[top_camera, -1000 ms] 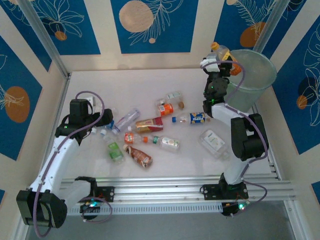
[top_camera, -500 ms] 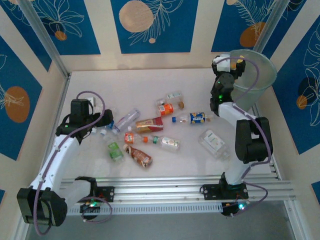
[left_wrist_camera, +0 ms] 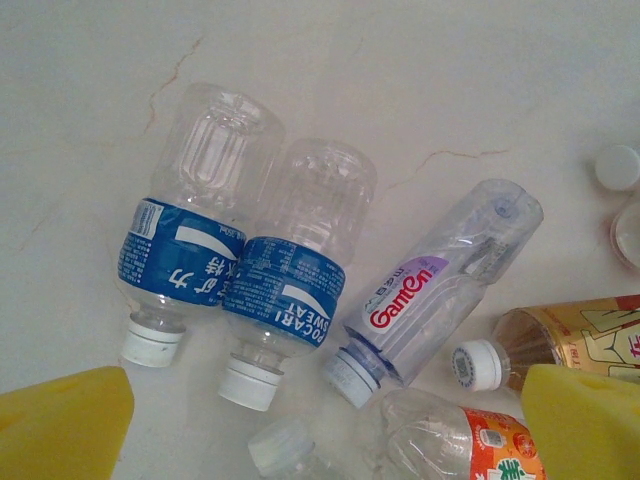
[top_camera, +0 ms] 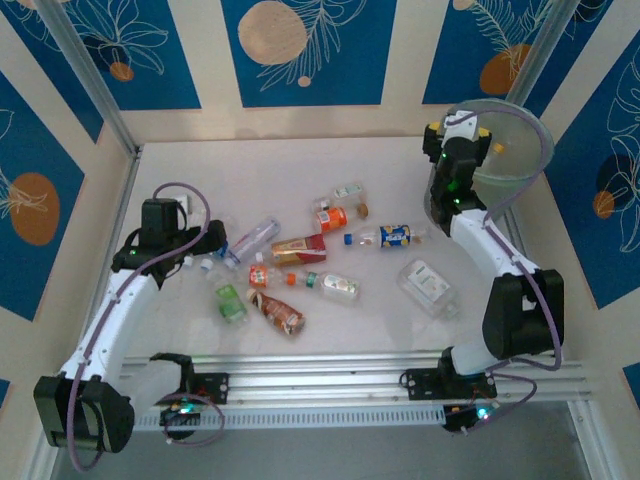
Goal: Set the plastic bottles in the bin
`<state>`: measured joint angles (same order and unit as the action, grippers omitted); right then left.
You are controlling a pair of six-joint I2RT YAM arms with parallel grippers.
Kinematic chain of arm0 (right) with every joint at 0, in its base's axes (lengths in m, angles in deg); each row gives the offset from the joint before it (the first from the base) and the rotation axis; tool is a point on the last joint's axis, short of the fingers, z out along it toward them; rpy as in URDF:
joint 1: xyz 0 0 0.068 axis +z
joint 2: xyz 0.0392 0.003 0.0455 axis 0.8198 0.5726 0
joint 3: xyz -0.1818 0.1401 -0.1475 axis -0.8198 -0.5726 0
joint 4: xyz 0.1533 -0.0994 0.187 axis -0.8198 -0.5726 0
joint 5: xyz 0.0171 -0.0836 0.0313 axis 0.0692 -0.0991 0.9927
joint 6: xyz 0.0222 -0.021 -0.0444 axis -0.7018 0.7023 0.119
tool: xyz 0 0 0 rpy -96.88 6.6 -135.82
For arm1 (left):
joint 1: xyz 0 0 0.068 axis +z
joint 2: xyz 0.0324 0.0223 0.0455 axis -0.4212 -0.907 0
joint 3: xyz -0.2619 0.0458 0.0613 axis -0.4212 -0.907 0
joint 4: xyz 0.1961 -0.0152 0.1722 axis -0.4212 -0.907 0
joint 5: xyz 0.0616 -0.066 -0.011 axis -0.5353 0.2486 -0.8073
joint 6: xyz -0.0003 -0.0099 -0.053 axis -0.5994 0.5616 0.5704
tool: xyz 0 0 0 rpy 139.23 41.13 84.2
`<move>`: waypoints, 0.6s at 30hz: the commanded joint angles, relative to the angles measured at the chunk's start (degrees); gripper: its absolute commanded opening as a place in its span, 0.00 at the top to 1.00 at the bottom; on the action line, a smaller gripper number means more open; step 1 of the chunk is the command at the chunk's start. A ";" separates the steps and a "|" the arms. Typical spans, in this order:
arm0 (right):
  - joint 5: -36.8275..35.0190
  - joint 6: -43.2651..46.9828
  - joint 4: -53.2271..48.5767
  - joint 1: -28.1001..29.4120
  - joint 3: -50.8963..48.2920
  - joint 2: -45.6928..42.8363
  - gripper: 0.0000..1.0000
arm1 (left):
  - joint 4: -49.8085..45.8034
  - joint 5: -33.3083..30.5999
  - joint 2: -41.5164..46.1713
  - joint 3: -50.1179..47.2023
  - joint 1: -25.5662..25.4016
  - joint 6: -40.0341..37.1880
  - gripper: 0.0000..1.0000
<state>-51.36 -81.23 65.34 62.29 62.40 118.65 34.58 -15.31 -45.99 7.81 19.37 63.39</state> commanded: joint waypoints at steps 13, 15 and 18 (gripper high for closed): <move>5.92 -7.45 -6.88 -0.67 3.79 -0.31 0.24 | 1.30 1.66 -0.61 0.54 -0.44 -0.16 0.01; 4.91 -7.52 -8.34 -1.07 4.24 -0.31 0.27 | 1.12 1.66 -0.53 0.74 -0.45 -0.24 0.01; 6.17 -8.70 -13.08 -2.52 5.34 0.03 0.27 | 1.01 1.58 -0.18 0.70 -0.44 -0.39 0.01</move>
<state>-45.46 -88.18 56.25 61.04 65.26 117.99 34.99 -14.81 -46.65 7.81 19.37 63.39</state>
